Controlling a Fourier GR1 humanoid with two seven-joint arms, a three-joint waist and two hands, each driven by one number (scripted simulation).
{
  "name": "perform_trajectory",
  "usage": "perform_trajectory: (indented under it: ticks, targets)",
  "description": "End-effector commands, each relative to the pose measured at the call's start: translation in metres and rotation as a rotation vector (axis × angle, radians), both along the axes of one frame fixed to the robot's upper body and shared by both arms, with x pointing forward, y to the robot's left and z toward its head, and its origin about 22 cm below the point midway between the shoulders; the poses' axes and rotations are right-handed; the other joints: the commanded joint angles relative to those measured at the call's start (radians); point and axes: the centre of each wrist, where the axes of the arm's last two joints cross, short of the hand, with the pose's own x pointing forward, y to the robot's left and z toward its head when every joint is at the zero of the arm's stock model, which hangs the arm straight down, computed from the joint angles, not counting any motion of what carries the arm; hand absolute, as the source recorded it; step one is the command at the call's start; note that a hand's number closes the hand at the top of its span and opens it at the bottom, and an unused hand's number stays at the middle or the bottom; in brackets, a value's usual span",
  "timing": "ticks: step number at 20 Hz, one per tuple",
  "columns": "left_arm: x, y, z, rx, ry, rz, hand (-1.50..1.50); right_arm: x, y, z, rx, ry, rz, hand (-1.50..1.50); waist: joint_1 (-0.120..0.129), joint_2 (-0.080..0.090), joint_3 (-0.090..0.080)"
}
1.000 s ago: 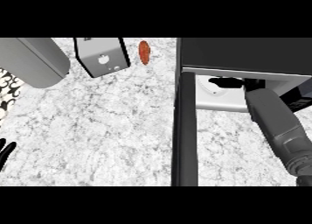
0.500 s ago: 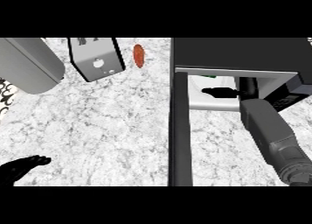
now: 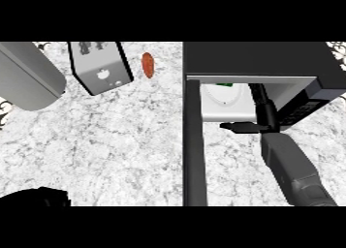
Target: Pick up the milk, place it into the microwave and close the microwave
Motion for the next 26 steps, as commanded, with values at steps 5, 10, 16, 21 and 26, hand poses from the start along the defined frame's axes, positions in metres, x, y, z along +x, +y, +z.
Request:
perform_trajectory:
  ticks: [5, 10, 16, 21, 26]
  targets:
    - [0.008, -0.042, 0.003, 0.006, 0.038, -0.076, 1.50, -0.066, -0.030, -0.050, 0.045, 0.046, 0.010, -1.50, -0.043, -0.002, 0.004]
    - [0.023, -0.057, -0.016, 0.074, 0.019, -0.124, 1.50, -0.100, -0.040, -0.061, 0.037, 0.063, 0.010, -1.50, -0.059, -0.008, 0.001]
    - [0.053, -0.090, -0.006, 0.135, -0.026, -0.171, 1.50, -0.154, -0.057, -0.064, 0.036, 0.042, -0.058, -1.50, -0.056, -0.002, 0.001]
    - [0.060, -0.147, -0.035, 0.200, -0.014, -0.254, 1.50, -0.200, -0.077, -0.057, 0.046, 0.021, -0.056, -1.50, -0.050, 0.004, 0.002]
    - [0.065, -0.180, -0.082, 0.312, 0.000, -0.360, 1.50, -0.229, -0.093, -0.039, 0.007, -0.005, -0.067, -1.50, -0.047, 0.009, 0.002]
